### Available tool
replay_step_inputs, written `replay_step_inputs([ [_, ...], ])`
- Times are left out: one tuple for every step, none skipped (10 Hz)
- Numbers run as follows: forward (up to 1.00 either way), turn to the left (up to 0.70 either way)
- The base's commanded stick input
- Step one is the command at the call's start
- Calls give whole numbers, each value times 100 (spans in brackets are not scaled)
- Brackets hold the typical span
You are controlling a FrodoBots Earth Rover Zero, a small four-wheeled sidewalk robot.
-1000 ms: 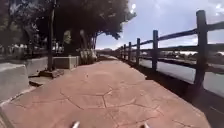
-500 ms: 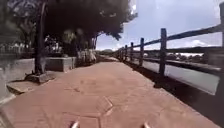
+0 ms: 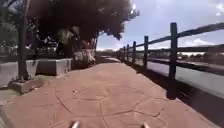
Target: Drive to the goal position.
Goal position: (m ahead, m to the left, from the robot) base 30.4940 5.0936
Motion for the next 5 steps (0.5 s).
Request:
replay_step_inputs([
  [100,0],
  [100,0],
  [100,0],
  [100,-25],
  [100,-40],
])
